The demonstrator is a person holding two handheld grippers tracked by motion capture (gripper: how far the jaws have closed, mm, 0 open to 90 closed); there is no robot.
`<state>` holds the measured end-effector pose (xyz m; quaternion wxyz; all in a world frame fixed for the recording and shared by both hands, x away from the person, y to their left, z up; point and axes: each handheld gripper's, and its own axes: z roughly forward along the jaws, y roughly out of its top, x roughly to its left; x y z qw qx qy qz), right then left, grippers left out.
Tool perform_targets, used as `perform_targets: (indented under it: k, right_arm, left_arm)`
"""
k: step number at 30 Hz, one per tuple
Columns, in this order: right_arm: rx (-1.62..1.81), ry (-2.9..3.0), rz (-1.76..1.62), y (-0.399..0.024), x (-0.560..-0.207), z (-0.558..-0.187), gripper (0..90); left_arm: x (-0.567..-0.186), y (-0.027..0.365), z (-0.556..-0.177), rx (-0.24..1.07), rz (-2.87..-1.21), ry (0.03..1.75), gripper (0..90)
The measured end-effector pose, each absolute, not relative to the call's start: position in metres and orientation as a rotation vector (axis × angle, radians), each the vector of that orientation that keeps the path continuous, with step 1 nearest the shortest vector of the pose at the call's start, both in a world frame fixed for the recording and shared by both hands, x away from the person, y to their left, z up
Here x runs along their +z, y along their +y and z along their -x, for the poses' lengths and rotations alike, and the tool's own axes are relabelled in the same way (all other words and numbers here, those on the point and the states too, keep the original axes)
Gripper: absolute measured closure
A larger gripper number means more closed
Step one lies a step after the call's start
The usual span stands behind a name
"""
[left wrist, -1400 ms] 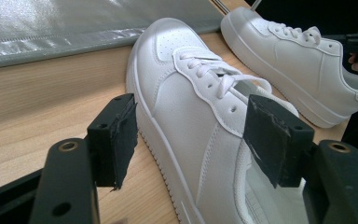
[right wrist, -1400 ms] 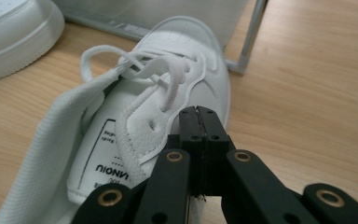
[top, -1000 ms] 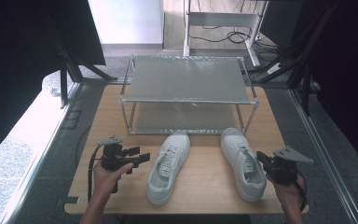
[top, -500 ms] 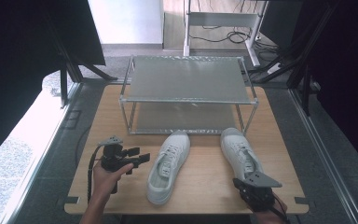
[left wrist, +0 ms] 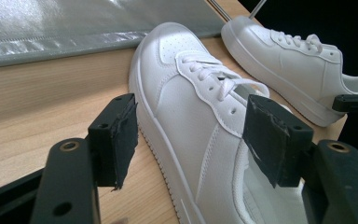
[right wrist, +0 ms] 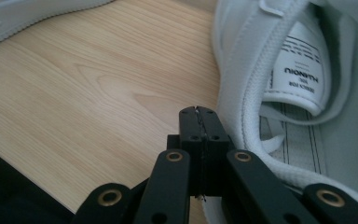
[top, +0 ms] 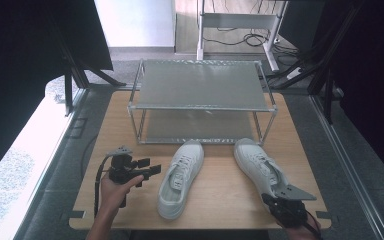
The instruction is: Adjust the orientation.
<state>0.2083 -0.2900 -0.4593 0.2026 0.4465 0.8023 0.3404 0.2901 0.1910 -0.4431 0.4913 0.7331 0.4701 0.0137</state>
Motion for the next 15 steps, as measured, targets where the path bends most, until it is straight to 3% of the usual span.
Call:
perform_targets:
  k: [4, 15]
  right_arm:
    - [0.981, 2.232, -1.269, -0.301, -0.460, -0.209, 89.6]
    - [1.194, 2.169, -1.116, -0.292, -0.427, -0.224, 67.6]
  left_arm:
    - [-0.442, 0.192, -0.290, 0.037, -1.774, 1.141, 35.1]
    - [-0.424, 0.181, -0.285, 0.083, -1.759, 1.088, 36.5]
